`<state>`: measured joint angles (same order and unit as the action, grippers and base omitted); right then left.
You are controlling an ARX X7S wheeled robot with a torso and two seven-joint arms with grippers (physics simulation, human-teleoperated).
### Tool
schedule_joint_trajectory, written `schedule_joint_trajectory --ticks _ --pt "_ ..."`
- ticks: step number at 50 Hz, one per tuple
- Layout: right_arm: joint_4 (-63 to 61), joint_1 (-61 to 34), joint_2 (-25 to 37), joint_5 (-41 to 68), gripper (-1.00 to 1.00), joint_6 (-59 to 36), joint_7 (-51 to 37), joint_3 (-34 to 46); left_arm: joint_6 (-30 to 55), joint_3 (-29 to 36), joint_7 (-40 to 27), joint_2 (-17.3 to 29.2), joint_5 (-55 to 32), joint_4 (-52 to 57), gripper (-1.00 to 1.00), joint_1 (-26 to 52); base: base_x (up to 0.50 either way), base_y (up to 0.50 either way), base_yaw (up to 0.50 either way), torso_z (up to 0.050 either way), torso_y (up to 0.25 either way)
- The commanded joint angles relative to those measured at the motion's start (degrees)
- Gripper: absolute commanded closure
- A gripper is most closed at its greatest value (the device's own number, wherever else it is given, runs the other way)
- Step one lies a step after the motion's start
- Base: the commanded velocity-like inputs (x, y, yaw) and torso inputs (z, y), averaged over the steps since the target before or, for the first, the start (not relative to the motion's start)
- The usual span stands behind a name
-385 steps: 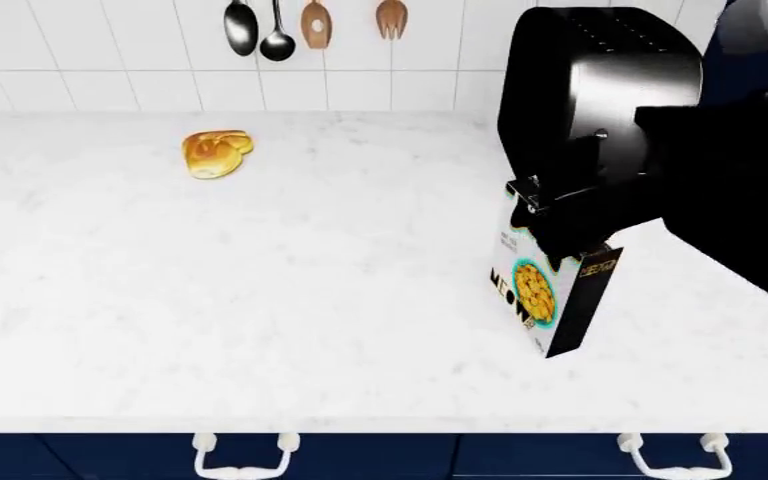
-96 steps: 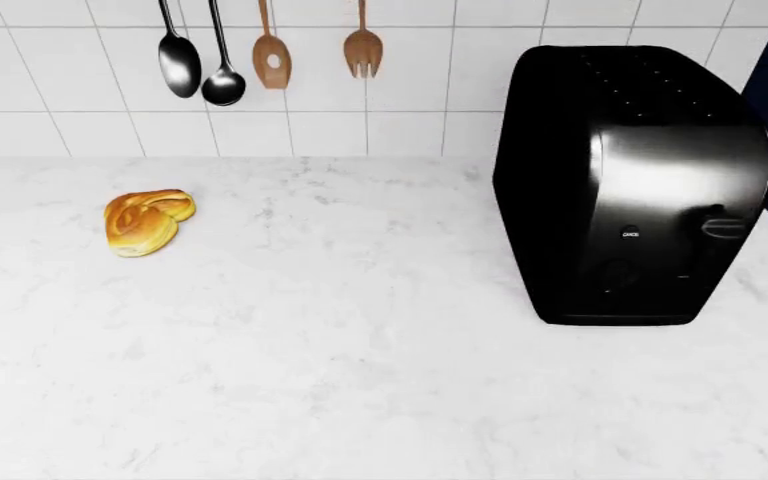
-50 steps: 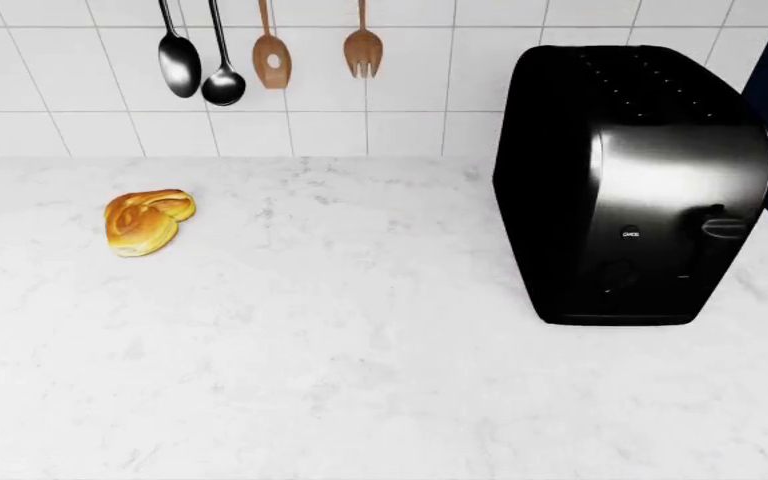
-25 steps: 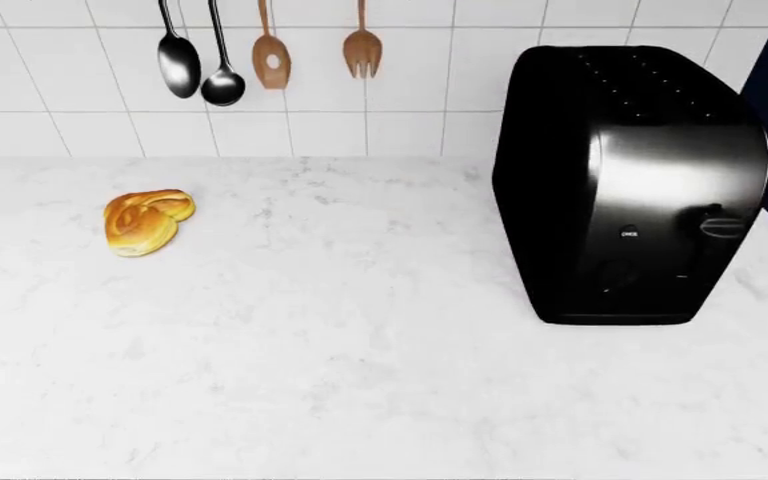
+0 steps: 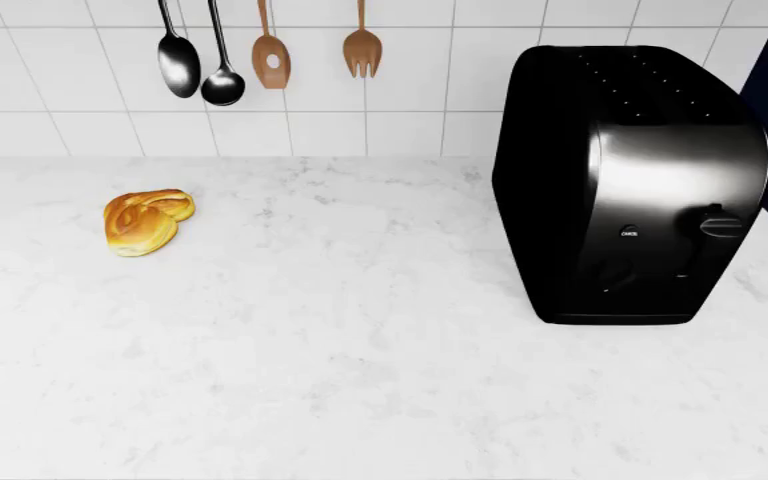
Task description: Pick the cereal and bar from the counter and place them in the cabinets closest to them.
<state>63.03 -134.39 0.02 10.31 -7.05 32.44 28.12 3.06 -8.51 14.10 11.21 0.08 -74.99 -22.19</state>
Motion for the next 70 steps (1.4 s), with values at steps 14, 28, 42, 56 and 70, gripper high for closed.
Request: schedule_joint_trajectory --ticks 14,28,42,56,70 --pt "1.26 -0.6 -0.01 -2.61 -1.0 5.28 -2.04 1.54 -0.16 -0.15 0.81 0.0 -0.18 0.0 -1.0 -0.03 -0.05 0.32 0.0 0.0 0.0" --pt "3.34 -0.6 0.0 -7.18 -1.0 7.09 -7.46 3.72 -0.59 0.18 0.52 0.0 0.02 0.0 -1.0 -0.07 -0.18 0.5 0.0 0.0 0.0" --pt "3.36 -0.61 0.0 -12.29 -1.0 5.59 -7.98 0.23 -0.65 0.39 0.47 0.02 -0.1 0.0 -1.0 -0.08 -0.47 0.38 0.0 0.0 0.0" --pt "10.68 -0.6 0.08 -23.51 -1.0 8.35 -15.43 -9.1 -0.8 0.35 0.51 0.01 -0.12 0.0 -1.0 -0.1 -0.45 -0.09 0.0 0.001 0.0" --pt "-32.07 23.67 3.49 -17.68 -1.0 -24.8 -16.6 -14.05 -1.08 1.16 0.13 0.05 0.05 0.0 -1.0 -0.13 -0.24 -0.07 0.0 0.0 0.0"
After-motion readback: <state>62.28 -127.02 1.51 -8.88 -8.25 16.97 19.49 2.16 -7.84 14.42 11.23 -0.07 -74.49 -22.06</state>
